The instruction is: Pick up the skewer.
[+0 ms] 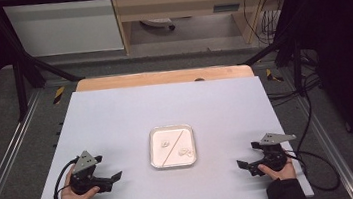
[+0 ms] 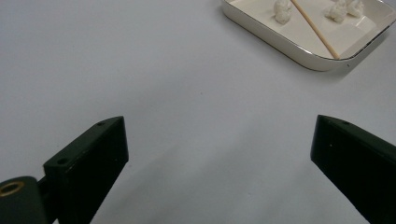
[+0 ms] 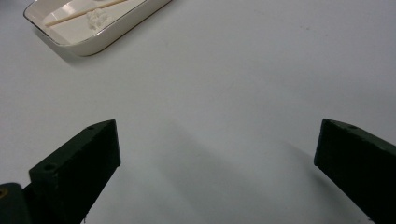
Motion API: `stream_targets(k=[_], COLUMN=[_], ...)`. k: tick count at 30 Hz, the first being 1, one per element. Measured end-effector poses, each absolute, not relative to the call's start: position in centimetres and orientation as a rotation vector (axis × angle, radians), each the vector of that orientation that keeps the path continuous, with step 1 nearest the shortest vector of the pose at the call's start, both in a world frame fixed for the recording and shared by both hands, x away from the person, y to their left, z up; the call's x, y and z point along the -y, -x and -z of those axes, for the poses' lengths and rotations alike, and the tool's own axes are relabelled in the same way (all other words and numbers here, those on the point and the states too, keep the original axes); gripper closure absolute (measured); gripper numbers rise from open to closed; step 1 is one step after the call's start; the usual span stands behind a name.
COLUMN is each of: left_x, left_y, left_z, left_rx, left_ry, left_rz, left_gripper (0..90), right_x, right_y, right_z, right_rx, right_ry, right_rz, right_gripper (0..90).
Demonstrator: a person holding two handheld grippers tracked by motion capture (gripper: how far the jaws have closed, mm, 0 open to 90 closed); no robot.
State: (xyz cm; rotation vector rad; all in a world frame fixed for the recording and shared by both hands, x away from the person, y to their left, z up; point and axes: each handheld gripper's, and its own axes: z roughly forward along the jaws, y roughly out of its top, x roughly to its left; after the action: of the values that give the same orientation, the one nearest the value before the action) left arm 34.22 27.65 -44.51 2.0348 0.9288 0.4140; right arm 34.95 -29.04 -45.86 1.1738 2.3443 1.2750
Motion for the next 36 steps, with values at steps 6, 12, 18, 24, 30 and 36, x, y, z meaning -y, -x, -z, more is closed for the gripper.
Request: stream_targets(k=[6,12,18,24,30,36], left_x=[-27.6,-27.5,-27.3,-26.8,-25.9,-24.9], left_y=[-34.2,-34.2,-34.2,-34.2,-34.2,-34.3], left_z=[44.5,44.4,44.0,43.7,43.3,42.9], left_rx=[-0.928,-0.926,-0.940,-0.948,-0.951,-0.961], left_ry=[-2.038,-2.046,-2.046,-2.047,-2.059,-2.060], left_rz=[-0.416,-0.420,-0.426,-0.436,-0.444,-0.443], left_gripper=[4.2,4.3,4.3,4.3,4.3,4.3], right_x=[28.9,28.9,28.9,28.9,28.9,28.9], right_y=[-35.0,-35.0,-35.0,-35.0,-35.0,-35.0], right_z=[45.9,46.0,45.9,45.9,45.9,45.9], right_rx=[-2.351,-2.353,-2.342,-2.341,-2.347,-2.347], right_ry=[-1.182,-1.173,-1.182,-1.180,-1.179,-1.176], right_rz=[-1.267,-1.263,-1.275,-1.269,-1.264,-1.262], right_gripper=[0.8,0.7,0.7,0.6,0.6,0.6])
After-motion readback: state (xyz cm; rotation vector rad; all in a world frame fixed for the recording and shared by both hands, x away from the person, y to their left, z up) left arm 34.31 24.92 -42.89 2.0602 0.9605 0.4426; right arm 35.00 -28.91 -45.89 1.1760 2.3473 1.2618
